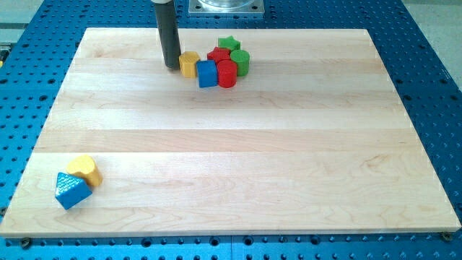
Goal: Place the triangle at the top right of the hexagon
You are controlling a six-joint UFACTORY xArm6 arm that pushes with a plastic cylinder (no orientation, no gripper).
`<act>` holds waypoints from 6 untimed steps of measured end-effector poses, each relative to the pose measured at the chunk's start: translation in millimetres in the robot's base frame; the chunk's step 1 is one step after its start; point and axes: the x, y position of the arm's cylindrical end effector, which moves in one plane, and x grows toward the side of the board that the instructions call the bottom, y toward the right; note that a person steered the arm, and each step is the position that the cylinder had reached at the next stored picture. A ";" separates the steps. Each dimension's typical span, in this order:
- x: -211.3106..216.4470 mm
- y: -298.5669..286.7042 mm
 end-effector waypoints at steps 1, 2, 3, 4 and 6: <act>0.0 2.1; 0.0 17.2; 0.0 22.8; 8.8 -44.2; 202.4 -174.4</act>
